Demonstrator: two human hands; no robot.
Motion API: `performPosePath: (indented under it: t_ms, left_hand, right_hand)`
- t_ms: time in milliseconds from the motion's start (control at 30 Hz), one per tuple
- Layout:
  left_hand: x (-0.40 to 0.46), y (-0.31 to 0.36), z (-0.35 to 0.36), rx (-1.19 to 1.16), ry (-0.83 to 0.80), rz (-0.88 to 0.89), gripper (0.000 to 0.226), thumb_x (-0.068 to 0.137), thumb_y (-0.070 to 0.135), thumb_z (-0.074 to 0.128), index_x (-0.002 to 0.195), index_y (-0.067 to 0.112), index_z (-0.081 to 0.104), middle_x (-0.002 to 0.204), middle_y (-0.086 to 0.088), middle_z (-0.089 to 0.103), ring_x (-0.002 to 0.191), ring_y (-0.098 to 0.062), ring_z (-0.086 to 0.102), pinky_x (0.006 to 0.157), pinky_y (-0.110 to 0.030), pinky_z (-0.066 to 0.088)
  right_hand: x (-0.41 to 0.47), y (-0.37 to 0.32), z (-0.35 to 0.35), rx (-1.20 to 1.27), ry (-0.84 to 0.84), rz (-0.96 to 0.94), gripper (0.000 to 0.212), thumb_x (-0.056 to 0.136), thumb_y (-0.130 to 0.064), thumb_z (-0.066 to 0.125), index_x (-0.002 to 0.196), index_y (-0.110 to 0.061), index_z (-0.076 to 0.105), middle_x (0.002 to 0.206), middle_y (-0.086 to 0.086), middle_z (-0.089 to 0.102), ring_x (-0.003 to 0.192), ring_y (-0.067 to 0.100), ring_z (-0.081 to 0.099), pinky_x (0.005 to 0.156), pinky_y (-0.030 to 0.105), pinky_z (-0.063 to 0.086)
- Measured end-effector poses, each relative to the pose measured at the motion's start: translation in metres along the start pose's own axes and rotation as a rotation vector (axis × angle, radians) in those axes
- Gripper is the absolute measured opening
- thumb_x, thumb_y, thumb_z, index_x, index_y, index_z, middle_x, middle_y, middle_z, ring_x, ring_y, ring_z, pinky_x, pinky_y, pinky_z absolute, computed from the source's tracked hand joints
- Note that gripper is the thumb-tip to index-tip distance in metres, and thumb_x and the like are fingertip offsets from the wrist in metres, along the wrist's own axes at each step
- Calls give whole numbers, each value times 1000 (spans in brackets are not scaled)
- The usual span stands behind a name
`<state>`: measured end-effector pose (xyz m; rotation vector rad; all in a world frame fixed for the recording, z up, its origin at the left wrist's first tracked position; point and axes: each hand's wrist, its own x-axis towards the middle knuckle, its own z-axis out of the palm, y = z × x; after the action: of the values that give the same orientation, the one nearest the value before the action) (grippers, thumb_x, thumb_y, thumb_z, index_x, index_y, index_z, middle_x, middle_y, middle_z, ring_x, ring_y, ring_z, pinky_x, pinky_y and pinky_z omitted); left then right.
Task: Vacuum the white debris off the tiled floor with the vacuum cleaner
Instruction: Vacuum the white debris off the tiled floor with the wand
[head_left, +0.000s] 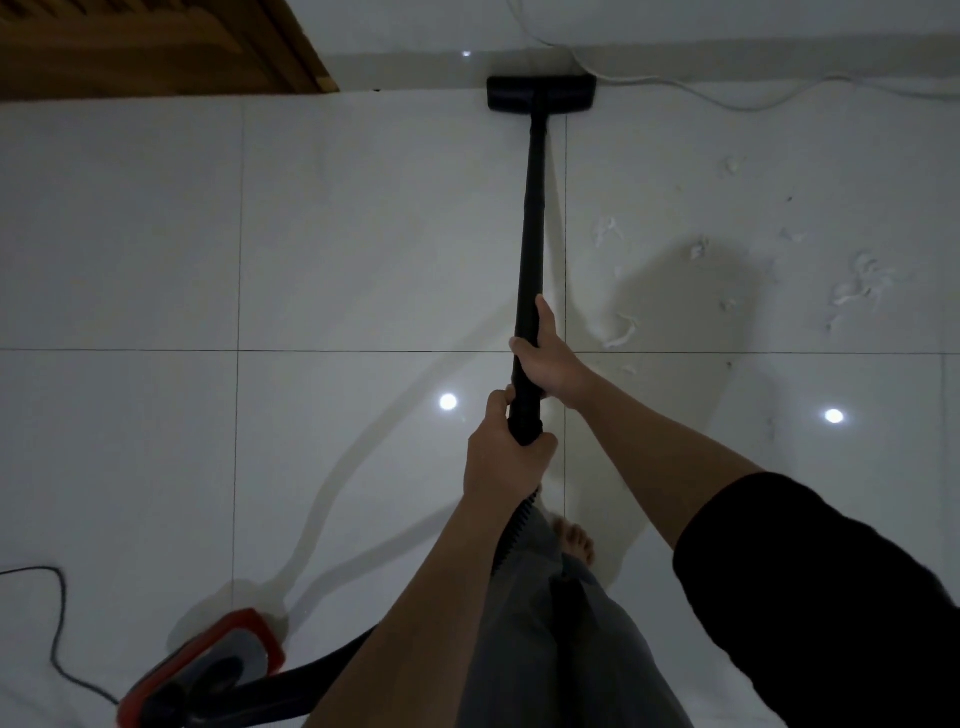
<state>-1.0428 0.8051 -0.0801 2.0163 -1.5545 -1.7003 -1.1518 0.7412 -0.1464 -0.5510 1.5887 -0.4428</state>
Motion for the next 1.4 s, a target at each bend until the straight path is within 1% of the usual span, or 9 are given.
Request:
performPosePath:
  t_ms: [133,233,367,567,800,967,1133,1300,1400]
  left_hand:
    - [0,7,-6,12,-1,20,48,84,12,64,126,17,42,88,0,58,61,-8,54,52,-12,39]
    - [1,8,-6,27,-4,25,47,84,12,64,125,16,42,82,3,55,60,-7,53,51,-10,39]
    - [-1,9,-3,33,-2,16,47,84,13,64,125,17,42,88,1,57,61,-6,53,49,-6,37]
    - [-15,6,2,26,3,13,47,83,13,64,125,18,42,81,7,54,62,-5,54,51,-10,39]
    - [-53,-23,20,31,20,7,45,83,14,65,122,20,44,80,11,54,63,-5,55,53,-10,40]
    - [-88,-52,41,22,46,-18,42,84,25,67,120,23,44,87,2,65,63,-8,62,49,-9,43]
    - [-136,-77,65,19,45,-31,44,84,18,64,123,20,44,96,-2,64,72,-16,63,58,-17,45]
    - [-179,-101,82,35,52,-24,46,80,21,65,121,22,46,108,-4,61,95,-24,62,83,-36,53]
    - [-199,-113,88,61,68,-21,49,74,27,64,120,23,46,95,-1,65,86,-23,65,82,-41,55]
  right_hand:
    - [-2,-6,-3,4,2,-25,75,102,-22,43,155,-35,-9,96,2,57,78,20,61,66,34,54]
    - [-2,-8,-5,4,-15,-16,75,102,-22,42,154,-36,-10,96,3,57,78,20,61,61,33,53]
    - [-3,-5,-5,5,-12,-5,75,101,-22,42,154,-39,-9,99,4,58,79,21,61,65,36,54]
    - [-14,4,-6,4,-18,-11,75,101,-23,43,154,-39,-9,100,6,58,81,22,61,70,38,56]
    - [-49,37,5,9,-49,0,75,102,-23,41,153,-40,-11,101,4,57,80,21,61,61,33,53]
    - [-76,75,15,-23,-62,0,74,102,-23,41,153,-39,-11,95,-1,57,78,19,62,60,31,51]
    - [-106,122,23,-66,-78,-36,76,102,-24,42,153,-37,-12,128,12,55,87,23,61,78,35,50]
    - [-139,159,35,-58,-103,-4,76,102,-25,41,152,-40,-13,110,8,59,80,23,63,79,39,54]
    - [-155,176,41,-45,-111,6,75,102,-24,41,152,-41,-14,108,8,59,77,21,63,73,37,53]
